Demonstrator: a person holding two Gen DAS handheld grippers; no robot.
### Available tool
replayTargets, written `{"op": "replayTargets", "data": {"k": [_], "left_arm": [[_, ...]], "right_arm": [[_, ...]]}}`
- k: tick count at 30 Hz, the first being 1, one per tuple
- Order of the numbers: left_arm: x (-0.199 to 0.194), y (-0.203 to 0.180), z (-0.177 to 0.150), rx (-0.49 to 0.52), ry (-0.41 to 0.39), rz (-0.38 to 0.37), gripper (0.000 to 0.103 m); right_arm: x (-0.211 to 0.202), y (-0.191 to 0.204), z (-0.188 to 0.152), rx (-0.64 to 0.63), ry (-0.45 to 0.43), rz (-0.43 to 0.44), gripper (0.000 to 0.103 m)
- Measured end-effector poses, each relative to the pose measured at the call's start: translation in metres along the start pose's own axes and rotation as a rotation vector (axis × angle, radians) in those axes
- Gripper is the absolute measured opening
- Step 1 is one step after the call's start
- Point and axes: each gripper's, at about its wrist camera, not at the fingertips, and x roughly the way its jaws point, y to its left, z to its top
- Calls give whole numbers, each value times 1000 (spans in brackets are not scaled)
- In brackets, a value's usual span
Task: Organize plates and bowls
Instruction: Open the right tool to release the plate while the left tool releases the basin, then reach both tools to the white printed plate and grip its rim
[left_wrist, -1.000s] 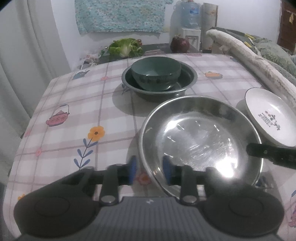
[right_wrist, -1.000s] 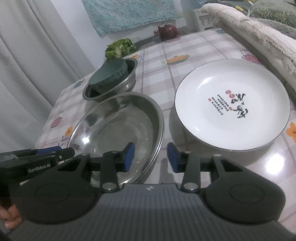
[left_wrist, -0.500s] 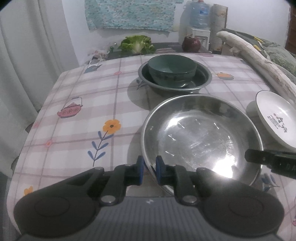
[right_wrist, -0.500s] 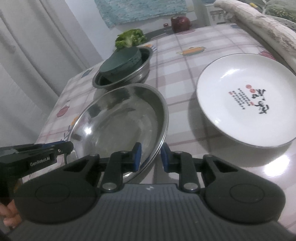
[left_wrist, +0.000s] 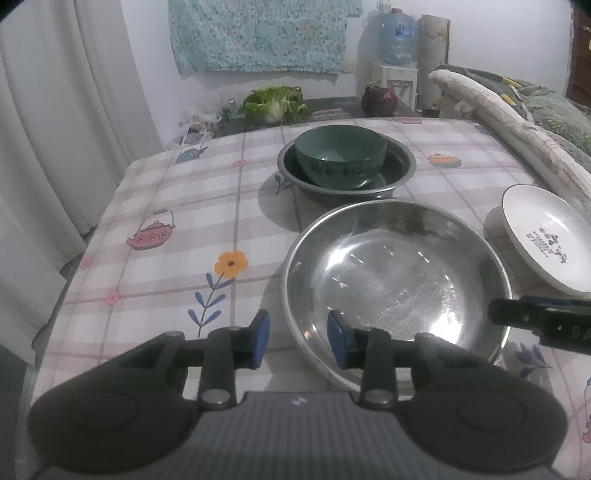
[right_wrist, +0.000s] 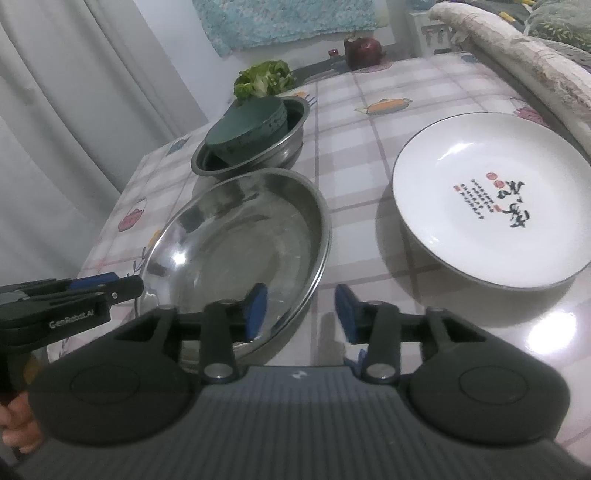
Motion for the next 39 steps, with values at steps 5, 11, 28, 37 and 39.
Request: {"op": "replayTargets", "data": {"k": [5, 11, 28, 37, 39], "left_arm": [[-9, -3, 1, 8, -10, 15, 43], [-23, -13, 4, 23, -31, 21, 51], [-43, -61, 8, 96, -51, 30, 63], [-43, -98, 16, 136, -70, -106, 63], [-41, -110, 19, 144, -77, -163, 63]], "right_arm": [[-7, -6, 0, 12, -12, 8, 49], [-17, -13, -3, 30, -30, 22, 52], [-46, -49, -11, 82, -69, 41, 64], [-67, -80, -14, 131, -117, -4, 70], [-75, -87, -14, 144, -136, -26, 70]]}}
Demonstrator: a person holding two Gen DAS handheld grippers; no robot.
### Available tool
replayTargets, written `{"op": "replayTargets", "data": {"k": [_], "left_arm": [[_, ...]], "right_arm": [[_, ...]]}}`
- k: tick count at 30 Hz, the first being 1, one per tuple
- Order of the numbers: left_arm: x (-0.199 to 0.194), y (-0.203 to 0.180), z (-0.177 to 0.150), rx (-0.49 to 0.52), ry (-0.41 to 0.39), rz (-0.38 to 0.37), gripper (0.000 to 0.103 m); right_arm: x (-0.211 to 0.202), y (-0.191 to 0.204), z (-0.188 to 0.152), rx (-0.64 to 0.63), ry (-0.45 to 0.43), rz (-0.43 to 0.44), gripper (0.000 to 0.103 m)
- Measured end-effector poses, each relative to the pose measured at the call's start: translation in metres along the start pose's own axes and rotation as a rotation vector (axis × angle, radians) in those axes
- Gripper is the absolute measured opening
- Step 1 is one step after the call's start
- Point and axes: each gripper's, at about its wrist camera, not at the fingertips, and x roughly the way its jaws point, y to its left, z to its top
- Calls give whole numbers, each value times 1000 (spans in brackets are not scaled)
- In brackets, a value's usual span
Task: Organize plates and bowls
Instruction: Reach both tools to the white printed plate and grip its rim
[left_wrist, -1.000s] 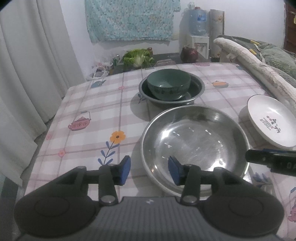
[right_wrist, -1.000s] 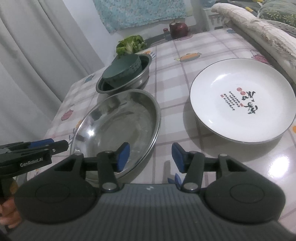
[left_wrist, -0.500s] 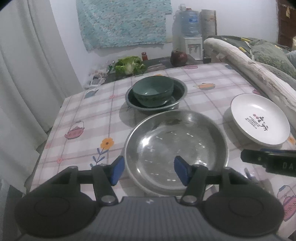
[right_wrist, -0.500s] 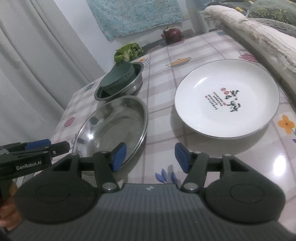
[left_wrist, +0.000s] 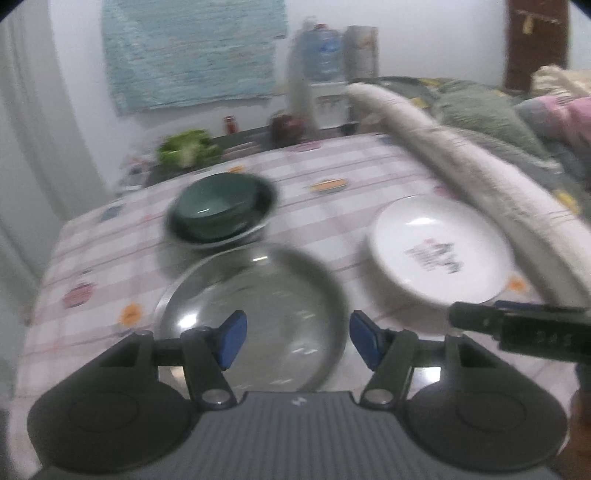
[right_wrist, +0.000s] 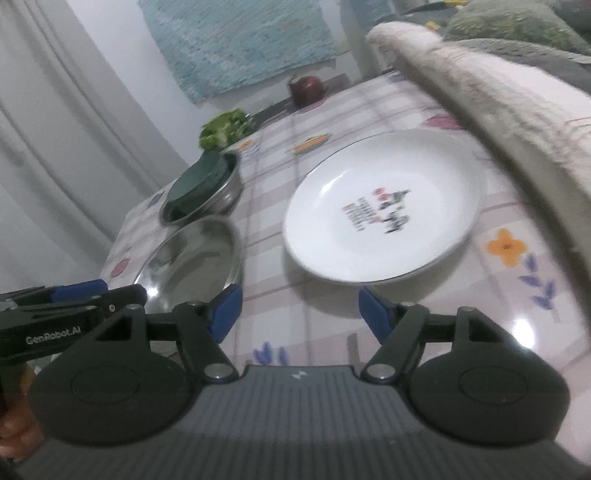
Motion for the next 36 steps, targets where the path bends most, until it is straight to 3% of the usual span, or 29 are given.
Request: {"op": "replayTargets", "data": {"k": [4, 14, 19, 24, 29, 36], "left_arm": [[15, -24, 9, 12, -13, -84, 63], [59, -59, 20, -55, 21, -161, 51], [73, -74, 24, -44, 10, -107, 51], [92, -75, 28, -60, 47, -67, 47], [111, -72, 31, -76, 88, -46, 38], [121, -71, 34, -91, 84, -41, 20]], "right_arm": [[-15, -22, 4, 31, -46, -46, 70], [-21, -82, 32, 80, -106, -137, 68], [-2, -94, 55, 46, -105, -135, 60], [27, -103, 74, 23, -86, -129, 48], [54, -110, 86, 25, -59, -128, 36], [78, -117, 98, 16, -26, -111, 18]]}}
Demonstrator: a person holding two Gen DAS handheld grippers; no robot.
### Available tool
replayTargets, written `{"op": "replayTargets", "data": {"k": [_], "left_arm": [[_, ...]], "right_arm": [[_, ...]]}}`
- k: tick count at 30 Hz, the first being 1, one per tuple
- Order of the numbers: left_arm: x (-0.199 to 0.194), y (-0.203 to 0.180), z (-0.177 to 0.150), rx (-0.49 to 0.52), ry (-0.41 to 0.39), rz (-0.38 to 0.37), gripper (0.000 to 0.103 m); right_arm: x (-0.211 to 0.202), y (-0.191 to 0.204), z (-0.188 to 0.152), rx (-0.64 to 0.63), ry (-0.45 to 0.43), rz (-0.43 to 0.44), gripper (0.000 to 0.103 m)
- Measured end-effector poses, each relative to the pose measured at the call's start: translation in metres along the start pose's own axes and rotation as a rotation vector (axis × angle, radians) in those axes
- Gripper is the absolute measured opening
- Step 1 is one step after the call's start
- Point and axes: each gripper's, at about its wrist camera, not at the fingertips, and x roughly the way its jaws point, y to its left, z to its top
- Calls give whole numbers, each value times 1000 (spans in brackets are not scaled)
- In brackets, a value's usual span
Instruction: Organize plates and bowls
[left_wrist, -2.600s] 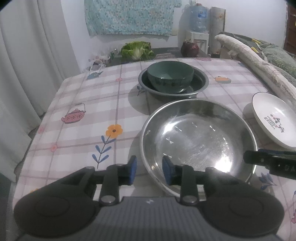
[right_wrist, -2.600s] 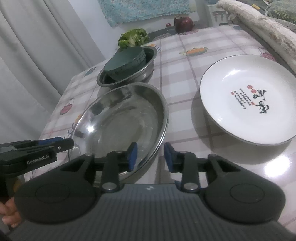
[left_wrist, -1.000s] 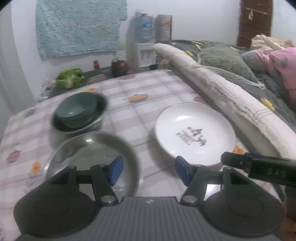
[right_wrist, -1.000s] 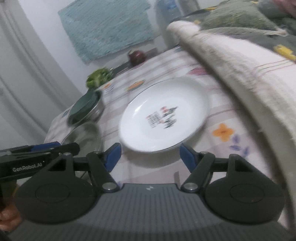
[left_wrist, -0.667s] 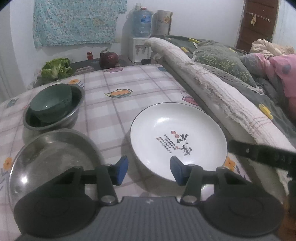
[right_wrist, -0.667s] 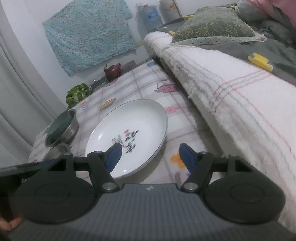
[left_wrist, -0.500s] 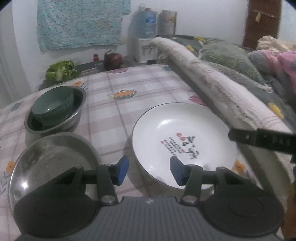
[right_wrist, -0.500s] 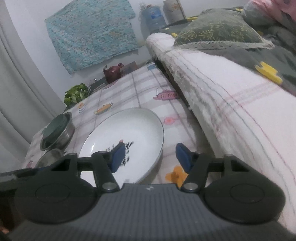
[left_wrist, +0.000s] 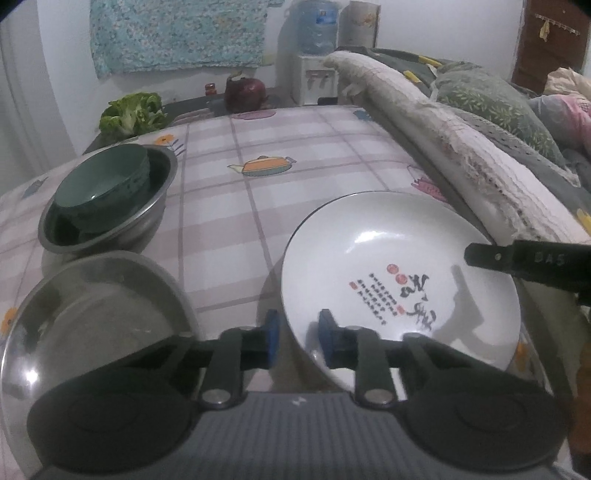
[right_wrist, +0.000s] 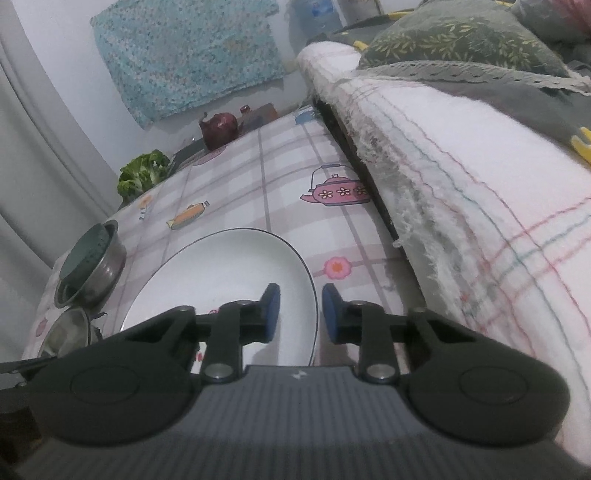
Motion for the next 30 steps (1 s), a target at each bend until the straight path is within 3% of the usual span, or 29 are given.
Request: {"op": "replayTargets", "data": {"k": [11, 30], "left_arm": [[-9, 2, -6, -3, 9, -11, 18], [-78, 39, -83, -21, 36, -136, 18]], "right_arm": [[-6, -1, -7, 5, 33, 7, 15], [-70, 19, -80, -27, 84, 44, 17]]}}
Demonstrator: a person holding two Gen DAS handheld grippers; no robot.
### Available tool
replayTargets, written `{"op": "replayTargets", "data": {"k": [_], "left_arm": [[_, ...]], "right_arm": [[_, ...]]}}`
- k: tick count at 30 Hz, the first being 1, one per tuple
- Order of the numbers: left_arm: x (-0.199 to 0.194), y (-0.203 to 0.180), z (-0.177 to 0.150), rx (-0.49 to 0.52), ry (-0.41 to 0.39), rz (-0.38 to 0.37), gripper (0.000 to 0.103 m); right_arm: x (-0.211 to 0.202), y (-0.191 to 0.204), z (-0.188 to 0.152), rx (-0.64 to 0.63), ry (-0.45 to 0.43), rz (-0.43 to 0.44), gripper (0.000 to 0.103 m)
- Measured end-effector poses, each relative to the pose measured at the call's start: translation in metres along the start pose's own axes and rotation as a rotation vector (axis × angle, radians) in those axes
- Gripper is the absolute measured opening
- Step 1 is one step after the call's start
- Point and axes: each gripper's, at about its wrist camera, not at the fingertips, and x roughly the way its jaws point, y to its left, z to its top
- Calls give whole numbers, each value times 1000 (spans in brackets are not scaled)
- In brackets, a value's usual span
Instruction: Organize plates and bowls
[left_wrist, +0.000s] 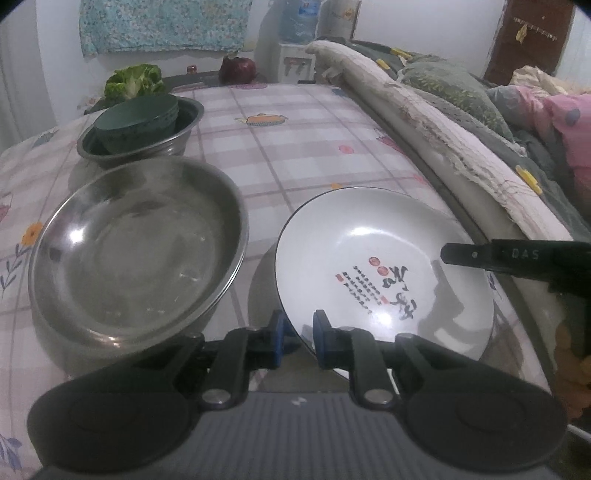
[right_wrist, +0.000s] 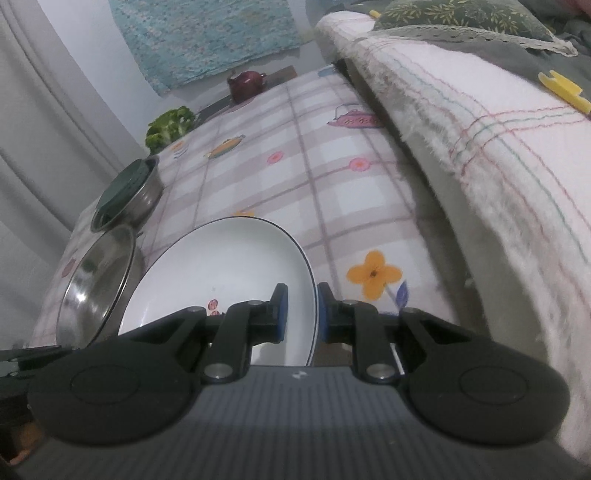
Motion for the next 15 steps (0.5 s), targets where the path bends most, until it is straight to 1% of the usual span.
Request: {"op": "replayTargets", "data": {"k": [4, 7, 9, 15], "left_arm": [[-1, 6, 1, -25, -14, -26, 18], [5, 8, 4, -25, -24, -20, 18], [12, 8, 7, -26, -17, -21, 18], [26, 9, 12, -38, -24, -20, 20]], "right_arm": [[-6, 0, -7, 17, -4, -1, 17], [-7, -2, -13, 27, 3, -15, 18], [-8, -3, -16, 38, -1, -9, 18], [-8, 3, -20, 18, -8, -25, 18]]}}
